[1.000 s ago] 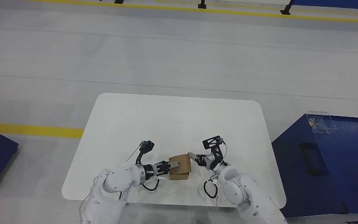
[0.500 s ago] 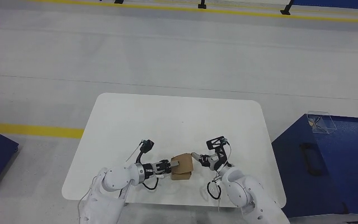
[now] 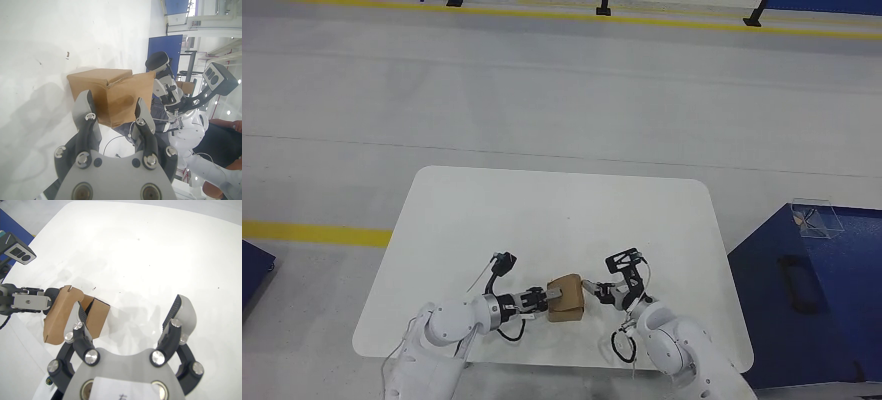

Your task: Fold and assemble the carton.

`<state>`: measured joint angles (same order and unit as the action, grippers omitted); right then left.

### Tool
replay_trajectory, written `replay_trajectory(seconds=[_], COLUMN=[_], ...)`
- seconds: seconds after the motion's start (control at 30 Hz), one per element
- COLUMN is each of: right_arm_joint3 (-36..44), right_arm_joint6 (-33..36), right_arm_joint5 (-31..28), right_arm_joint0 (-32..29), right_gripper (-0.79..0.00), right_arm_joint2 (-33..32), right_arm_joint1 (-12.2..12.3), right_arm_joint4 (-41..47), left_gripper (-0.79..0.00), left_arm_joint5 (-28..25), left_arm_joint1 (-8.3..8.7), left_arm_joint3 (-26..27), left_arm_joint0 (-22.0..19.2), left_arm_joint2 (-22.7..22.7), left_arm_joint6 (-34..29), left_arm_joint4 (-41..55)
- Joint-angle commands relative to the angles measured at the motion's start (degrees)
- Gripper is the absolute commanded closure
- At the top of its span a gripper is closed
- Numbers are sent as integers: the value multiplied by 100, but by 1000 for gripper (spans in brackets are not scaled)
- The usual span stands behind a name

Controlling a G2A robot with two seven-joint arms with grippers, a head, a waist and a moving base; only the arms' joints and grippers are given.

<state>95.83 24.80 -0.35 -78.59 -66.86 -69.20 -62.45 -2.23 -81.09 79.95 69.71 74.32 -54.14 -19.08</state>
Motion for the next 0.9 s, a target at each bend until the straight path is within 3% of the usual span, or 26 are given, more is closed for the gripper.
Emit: replay_trajectory(seconds=[0.0, 0.87], right_arm_joint3=[-59, -477], right_arm_joint6=[8, 72], right_arm_joint5=[12, 121], right_arm_joint0=[36, 304], right_gripper=[-785, -785], right_arm_joint2=[48, 312], right_arm_joint1=[-14, -143], right_arm_joint4=[0, 19], left_gripper=[-400, -397], left_arm_joint5=[14, 406], left_arm_joint1=[15, 153], left_arm_joint3=[4, -24], left_arm_joint0=[3, -130], left_arm_joint2=[-25, -439], left_arm_joint6=[18, 250], left_arm_joint4=[16, -248])
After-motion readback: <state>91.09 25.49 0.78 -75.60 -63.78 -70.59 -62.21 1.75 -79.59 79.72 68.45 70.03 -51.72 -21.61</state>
